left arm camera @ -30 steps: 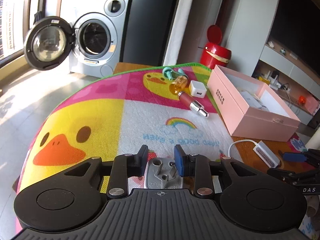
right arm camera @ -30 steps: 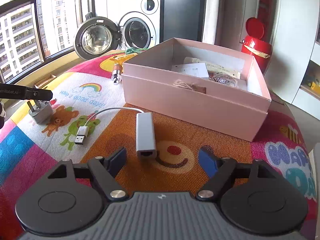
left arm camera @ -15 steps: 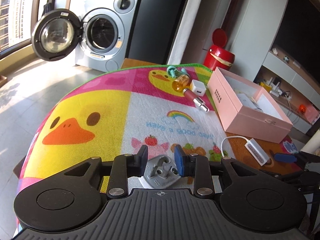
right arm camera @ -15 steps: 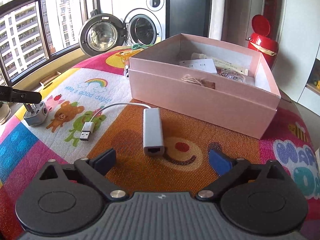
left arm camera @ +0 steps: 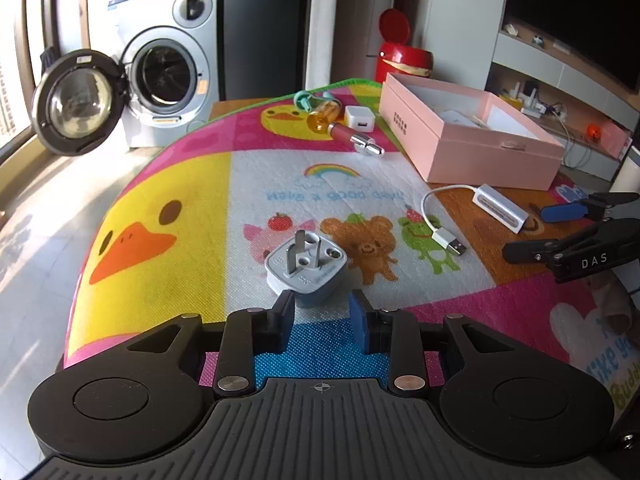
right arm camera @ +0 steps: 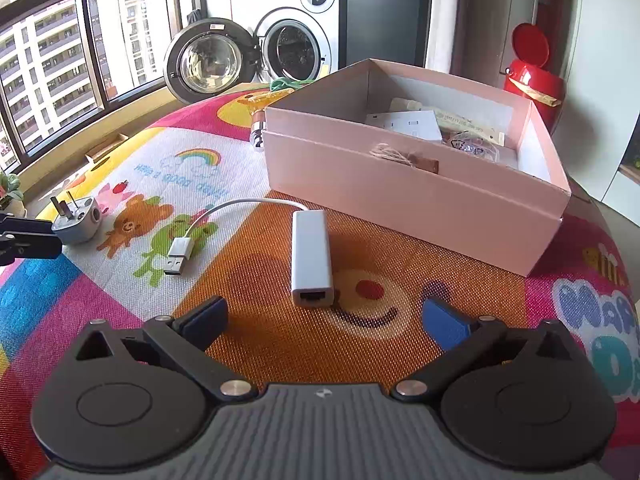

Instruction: Organize rigid objects

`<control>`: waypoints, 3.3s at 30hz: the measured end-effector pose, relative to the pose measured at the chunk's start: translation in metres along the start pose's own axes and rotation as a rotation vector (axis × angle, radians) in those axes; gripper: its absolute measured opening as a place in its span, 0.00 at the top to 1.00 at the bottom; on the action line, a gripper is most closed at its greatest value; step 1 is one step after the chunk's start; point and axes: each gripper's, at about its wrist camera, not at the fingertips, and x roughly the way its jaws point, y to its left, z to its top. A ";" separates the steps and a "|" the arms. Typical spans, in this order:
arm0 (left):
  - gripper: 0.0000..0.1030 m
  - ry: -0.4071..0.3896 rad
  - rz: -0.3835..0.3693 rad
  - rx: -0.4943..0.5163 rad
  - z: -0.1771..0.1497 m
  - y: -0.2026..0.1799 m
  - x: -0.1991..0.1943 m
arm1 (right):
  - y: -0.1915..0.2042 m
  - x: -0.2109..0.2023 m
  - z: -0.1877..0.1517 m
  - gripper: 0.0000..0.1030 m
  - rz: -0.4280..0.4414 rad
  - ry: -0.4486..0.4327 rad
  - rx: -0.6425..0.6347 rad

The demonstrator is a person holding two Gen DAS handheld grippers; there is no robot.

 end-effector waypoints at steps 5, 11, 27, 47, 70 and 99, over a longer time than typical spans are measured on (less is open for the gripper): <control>0.67 0.008 -0.071 0.038 0.006 -0.022 0.016 | -0.005 0.001 0.009 0.07 0.002 0.014 0.007; 0.67 -0.060 -0.069 0.083 0.003 -0.033 -0.005 | -0.019 0.006 0.011 0.15 -0.152 -0.034 0.056; 0.63 0.028 0.050 0.041 0.010 -0.024 0.017 | -0.025 0.007 0.003 0.11 -0.142 -0.046 0.103; 0.28 -0.055 0.085 -0.035 0.024 -0.017 0.014 | -0.025 0.007 0.003 0.09 -0.139 -0.045 0.105; 0.56 -0.126 -0.106 0.057 0.015 -0.038 0.001 | -0.001 -0.043 0.023 0.80 0.027 0.008 0.029; 0.57 -0.152 -0.025 -0.149 0.120 0.000 0.020 | -0.042 -0.026 0.174 0.47 -0.134 -0.057 0.162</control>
